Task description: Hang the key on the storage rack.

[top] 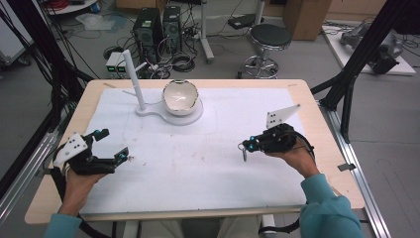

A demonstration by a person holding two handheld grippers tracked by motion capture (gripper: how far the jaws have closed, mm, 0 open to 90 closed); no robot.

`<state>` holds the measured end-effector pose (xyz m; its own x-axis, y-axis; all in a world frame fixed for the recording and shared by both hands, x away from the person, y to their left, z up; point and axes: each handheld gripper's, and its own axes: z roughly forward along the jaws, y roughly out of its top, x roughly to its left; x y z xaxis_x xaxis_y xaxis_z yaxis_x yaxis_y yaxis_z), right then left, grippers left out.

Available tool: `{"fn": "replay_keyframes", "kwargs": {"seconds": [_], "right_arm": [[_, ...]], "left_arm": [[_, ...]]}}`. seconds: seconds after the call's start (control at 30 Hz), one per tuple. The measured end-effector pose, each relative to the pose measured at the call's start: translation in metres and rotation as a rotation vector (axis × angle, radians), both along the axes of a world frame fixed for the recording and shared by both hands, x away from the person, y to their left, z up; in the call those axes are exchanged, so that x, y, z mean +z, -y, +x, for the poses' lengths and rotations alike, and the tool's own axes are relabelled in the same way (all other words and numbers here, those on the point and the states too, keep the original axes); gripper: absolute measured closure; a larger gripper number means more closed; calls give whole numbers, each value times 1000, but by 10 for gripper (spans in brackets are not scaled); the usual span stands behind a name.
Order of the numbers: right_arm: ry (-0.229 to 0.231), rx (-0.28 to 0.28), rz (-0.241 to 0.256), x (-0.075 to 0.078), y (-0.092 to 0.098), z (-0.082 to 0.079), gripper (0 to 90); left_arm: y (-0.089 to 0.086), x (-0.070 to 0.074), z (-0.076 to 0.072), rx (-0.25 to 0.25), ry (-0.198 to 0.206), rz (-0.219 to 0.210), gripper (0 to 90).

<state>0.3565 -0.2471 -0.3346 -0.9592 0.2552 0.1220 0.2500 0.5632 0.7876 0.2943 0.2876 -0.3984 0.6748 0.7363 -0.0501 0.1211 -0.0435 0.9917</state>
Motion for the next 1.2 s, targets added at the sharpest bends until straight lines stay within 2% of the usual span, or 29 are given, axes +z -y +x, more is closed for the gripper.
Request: {"fn": "replay_keyframes", "kwargs": {"seconds": [0.03,0.07,0.13,0.17,0.2,0.23,0.27,0.33,0.37,0.4,0.47,0.53,0.73,0.8,0.93,1.2], "right_arm": [[10,2,35,7,-3,3,893],[12,6,52,10,-4,5,893],[19,8,65,14,-6,6,893],[30,25,101,20,-10,9,893],[30,25,101,20,-10,9,893],[43,42,128,28,-16,13,893],[43,42,128,28,-16,13,893],[56,49,143,33,-21,15,893],[67,63,159,39,-27,19,892],[67,63,159,39,-27,19,892],[68,77,171,44,-32,22,893],[89,100,191,50,-39,26,892],[105,124,216,57,-51,33,892],[122,135,251,59,-57,37,892],[119,147,261,58,-64,38,892],[118,173,285,58,-74,38,892]], "left_arm": [[2,12,6,-43,-8,5,17],[2,12,6,-43,-8,5,17],[5,24,13,-86,-16,21,17],[6,29,16,-114,-22,34,17],[9,34,19,-135,-27,39,17],[13,44,25,-174,-27,61,17],[13,44,25,-174,-27,61,17],[17,54,30,-210,-33,71,17],[22,62,35,-237,-25,89,17],[22,62,35,-237,-25,89,17],[27,69,40,-277,-34,99,17],[32,76,45,-309,-32,115,17],[54,94,59,-405,-37,149,17],[63,98,62,-444,-29,153,17],[83,105,67,-494,-21,158,17],[117,110,71,-583,-31,172,17]]}}
